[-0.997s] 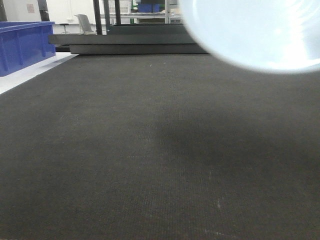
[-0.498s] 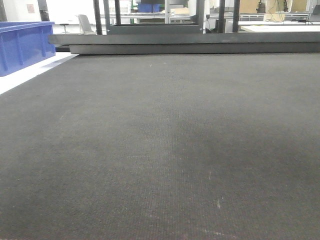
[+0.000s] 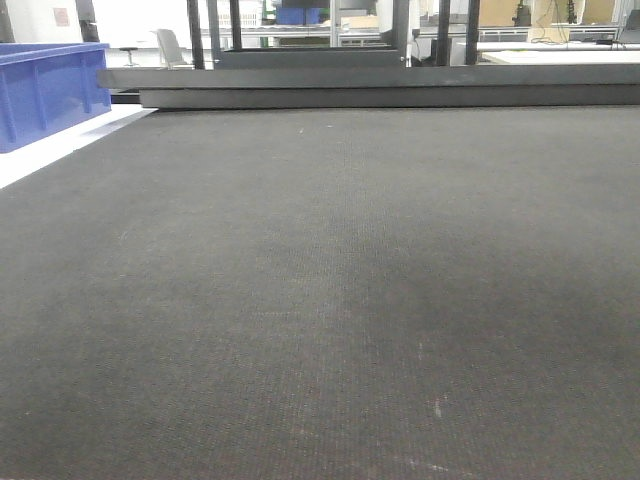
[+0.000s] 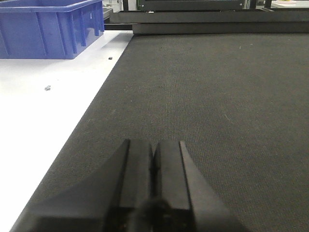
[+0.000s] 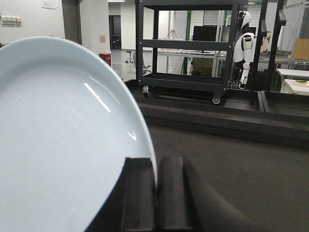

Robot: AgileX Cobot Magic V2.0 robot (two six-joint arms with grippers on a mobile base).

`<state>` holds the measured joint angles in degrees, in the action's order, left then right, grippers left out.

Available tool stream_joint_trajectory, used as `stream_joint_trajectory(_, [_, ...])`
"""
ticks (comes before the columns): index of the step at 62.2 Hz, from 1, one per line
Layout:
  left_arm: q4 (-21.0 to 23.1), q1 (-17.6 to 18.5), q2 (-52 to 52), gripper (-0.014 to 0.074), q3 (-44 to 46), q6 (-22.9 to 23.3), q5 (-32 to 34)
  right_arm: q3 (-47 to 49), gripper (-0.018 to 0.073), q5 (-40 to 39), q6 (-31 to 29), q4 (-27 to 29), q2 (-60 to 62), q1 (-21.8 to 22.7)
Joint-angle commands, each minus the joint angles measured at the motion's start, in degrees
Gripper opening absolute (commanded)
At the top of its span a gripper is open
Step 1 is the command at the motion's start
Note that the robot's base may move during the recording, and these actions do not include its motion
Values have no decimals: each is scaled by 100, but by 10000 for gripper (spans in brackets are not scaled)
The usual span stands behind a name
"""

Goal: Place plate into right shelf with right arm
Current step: 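Hold the plate in the right gripper while driving past the red table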

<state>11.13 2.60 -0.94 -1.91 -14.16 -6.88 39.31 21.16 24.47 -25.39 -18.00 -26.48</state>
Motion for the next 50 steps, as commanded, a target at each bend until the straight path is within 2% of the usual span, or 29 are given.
stream_joint_trajectory(1, [34, 27, -63, -47, -33, 16, 465, 164, 29, -525, -40, -150, -37, 13])
stream_joint_trajectory(50, [34, 27, -63, -47, -33, 16, 465, 164, 29, -526, -40, -150, -42, 13])
